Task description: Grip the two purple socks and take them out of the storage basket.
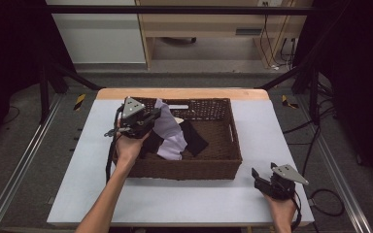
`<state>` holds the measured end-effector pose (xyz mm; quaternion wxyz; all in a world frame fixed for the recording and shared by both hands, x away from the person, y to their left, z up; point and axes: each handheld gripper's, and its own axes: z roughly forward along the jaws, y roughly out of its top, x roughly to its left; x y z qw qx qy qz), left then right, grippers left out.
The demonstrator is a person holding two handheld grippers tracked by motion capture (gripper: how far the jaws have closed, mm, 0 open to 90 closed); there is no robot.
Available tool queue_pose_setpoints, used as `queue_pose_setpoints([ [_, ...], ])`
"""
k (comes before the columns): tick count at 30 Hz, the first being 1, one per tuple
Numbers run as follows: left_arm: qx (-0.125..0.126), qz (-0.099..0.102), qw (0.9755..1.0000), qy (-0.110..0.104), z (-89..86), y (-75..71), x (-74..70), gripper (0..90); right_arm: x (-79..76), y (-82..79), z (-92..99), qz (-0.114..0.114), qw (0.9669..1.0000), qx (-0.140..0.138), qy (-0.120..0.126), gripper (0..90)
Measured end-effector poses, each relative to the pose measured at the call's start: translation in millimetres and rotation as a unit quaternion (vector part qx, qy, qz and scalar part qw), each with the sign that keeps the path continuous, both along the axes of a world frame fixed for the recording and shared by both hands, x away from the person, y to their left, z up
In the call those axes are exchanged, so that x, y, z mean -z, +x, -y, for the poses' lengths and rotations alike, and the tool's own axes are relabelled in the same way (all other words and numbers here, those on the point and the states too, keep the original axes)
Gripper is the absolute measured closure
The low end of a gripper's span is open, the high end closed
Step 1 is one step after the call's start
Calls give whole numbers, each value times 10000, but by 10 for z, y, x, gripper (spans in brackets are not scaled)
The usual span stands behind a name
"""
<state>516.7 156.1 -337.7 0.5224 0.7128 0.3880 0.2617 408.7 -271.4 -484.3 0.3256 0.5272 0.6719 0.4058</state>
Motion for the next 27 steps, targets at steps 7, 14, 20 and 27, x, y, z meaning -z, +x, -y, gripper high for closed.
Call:
queue_pose_setpoints([
  [7,189,236,9994,-157,-72,-235,-168,873,2,-4,0,44,10000,2,-16,259],
  [14,312,414,9981,-332,-199,-500,-346,872,2,-4,-2,27,10000,13,-14,259],
  [20,472,521,9968,-386,-288,-725,-460,871,0,-4,-2,10,10000,18,-10,258],
  [27,636,738,9945,-393,-390,-1001,-533,871,3,-2,-3,22,10000,10,-48,258],
])
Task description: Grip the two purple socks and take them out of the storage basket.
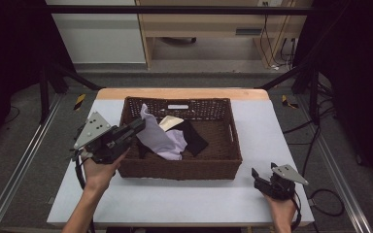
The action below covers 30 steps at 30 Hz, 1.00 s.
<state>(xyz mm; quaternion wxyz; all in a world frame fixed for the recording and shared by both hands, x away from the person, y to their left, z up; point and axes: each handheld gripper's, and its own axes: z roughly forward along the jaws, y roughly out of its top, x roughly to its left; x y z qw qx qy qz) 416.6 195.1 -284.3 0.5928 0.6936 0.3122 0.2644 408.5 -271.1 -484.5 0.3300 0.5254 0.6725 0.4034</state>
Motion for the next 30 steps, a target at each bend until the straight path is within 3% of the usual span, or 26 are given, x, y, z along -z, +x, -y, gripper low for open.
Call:
queue_pose_setpoints([
  [5,107,-17,9999,-11,-48,-146,-1,870,-1,-3,-1,4,10000,2,6,258],
  [19,322,-230,9986,344,-102,-559,334,870,0,-4,-7,21,10000,9,-29,256],
  [24,381,-541,9961,591,-60,-603,598,870,1,-4,-12,13,10000,16,-56,254],
  [30,452,-982,9904,866,28,-590,976,870,2,-2,-15,10,10000,29,-63,251],
])
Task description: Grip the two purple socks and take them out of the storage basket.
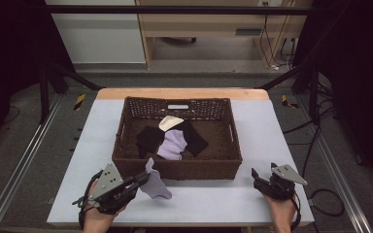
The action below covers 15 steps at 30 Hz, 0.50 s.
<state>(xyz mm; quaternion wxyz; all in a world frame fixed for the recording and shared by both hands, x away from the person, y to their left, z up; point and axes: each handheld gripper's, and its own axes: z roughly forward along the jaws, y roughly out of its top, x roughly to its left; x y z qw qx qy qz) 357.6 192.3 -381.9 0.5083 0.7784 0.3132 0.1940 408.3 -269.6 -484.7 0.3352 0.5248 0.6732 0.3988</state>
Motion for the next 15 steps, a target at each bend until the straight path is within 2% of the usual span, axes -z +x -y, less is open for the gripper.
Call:
queue_pose_setpoints([
  [6,60,-370,9985,403,148,65,301,865,0,-4,-2,14,10000,-2,5,250],
  [12,23,-816,9945,663,212,165,602,864,1,-6,-10,15,10000,-12,-48,244],
  [15,46,-913,9927,787,260,177,695,861,1,-8,-16,18,10000,-21,-62,242],
])
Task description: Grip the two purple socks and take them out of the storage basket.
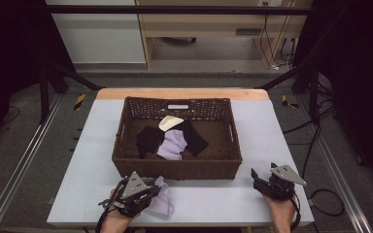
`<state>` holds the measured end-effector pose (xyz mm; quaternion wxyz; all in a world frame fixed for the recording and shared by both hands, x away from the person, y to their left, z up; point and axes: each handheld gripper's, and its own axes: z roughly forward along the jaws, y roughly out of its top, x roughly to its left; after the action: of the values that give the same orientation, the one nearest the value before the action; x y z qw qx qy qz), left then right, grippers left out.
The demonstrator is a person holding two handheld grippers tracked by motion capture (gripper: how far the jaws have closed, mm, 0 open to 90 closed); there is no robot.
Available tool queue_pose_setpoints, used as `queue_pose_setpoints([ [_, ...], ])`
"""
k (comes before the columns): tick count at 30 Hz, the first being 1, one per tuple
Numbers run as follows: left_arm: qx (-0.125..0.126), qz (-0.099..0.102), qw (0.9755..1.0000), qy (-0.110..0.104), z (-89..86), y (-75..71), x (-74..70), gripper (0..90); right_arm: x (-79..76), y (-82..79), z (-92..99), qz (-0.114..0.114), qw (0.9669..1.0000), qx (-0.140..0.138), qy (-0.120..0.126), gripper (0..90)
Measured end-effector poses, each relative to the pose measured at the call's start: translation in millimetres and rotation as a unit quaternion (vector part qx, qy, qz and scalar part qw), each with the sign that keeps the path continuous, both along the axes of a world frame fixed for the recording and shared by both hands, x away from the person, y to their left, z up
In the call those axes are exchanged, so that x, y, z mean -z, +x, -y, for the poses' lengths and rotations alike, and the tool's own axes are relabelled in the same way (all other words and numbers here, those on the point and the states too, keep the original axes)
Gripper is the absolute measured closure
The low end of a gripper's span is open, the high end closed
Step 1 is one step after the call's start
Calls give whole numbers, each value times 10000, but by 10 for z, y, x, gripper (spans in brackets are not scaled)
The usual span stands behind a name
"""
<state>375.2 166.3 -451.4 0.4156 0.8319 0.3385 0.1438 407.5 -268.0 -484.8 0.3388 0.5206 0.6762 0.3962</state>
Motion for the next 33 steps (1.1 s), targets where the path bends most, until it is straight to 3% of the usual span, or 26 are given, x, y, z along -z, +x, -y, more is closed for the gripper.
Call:
queue_pose_setpoints([
  [3,27,-59,9999,113,56,7,60,831,0,-1,-1,6,10000,3,-7,236],
  [6,-9,-114,9997,228,101,10,108,712,0,1,0,2,10000,-3,-1,231],
  [10,-98,-34,9998,141,86,-11,62,611,0,2,1,-7,10000,-4,-9,230],
  [15,-289,230,9993,-98,7,-27,-112,550,0,3,0,-9,10000,3,-16,230],
  [19,-483,397,9973,-380,-84,-4,-299,534,2,5,0,-15,10000,24,-29,223],
  [25,-592,671,9940,-630,-169,54,-565,525,4,12,-2,-57,10000,71,-35,220],
  [27,-641,768,9924,-720,-179,115,-663,523,4,5,-1,-36,10000,83,-32,220],
  [33,-727,876,9910,-702,-121,404,-892,531,4,-4,-5,9,10000,91,-39,221],
])
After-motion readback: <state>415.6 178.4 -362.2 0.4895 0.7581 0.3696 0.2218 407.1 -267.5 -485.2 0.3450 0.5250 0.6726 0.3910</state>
